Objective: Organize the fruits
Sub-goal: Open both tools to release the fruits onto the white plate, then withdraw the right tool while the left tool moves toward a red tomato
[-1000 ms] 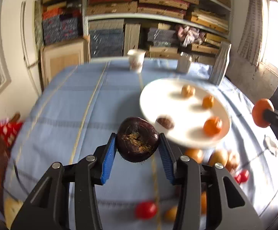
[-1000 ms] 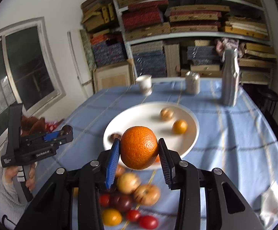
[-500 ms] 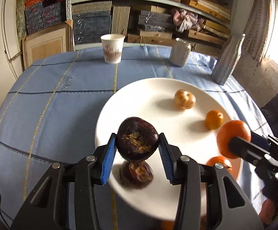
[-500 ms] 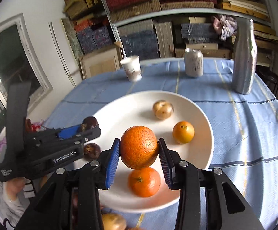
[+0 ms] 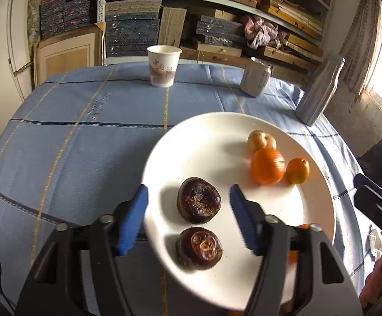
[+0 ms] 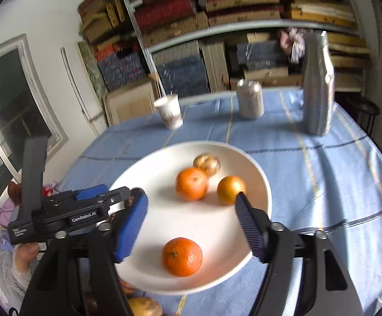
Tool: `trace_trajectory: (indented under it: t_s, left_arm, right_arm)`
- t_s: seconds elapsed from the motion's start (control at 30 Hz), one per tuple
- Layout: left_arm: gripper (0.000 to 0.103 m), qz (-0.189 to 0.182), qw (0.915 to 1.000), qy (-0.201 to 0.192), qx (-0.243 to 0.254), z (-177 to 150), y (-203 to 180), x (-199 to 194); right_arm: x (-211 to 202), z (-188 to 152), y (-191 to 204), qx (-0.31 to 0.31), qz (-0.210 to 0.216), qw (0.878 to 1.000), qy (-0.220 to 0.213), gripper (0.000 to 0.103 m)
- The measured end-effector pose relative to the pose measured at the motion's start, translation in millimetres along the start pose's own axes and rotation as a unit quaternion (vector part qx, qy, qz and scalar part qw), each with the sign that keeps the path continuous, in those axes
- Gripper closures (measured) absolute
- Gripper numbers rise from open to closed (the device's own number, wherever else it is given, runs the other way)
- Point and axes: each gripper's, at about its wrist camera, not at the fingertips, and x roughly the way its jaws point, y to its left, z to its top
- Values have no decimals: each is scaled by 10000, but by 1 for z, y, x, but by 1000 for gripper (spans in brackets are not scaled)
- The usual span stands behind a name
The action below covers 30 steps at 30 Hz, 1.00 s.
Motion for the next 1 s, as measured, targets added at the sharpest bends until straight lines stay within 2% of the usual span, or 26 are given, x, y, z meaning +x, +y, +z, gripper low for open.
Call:
trace_trajectory:
  t_s: [0.03,0.17,0.2,0.27,0.43,0.6,0.77,1.0]
  left_arm:
    - [28,16,10000,-58,-43,-2,2,-8]
    - [22,152,9993,-337,-16,-22,8,-47]
    - [18,207,9990,-386,-22,-29,10,-55]
    - [16,299,9987,-411,-27,-47,17,-70]
    - [13,463,9980,-426,-58,-112,34,-109]
    - [8,632,9966,-444,276,-168,39,-136]
    - [8,588,9976,-337,109,-172,48,-136]
    - [8,584,9982,-23,154,-173,48,-122]
  right_arm:
    - [-10,-1,0,18,-5,9999,-100,27]
    - [-39,-10,1,60,73,9994,-331,24]
    - [-45,-15,1,58,71,9993,-371,23]
    - [-58,-27,1,47,81,9990,-443,17]
    - [-90,-65,0,-141,-42,9978,-652,10]
    - [-115,-90,-11,6,-55,9965,-832,5]
    - [-119,-94,-25,304,-57,9959,-851,5]
    - [-116,-96,-21,218,-27,9969,-756,5]
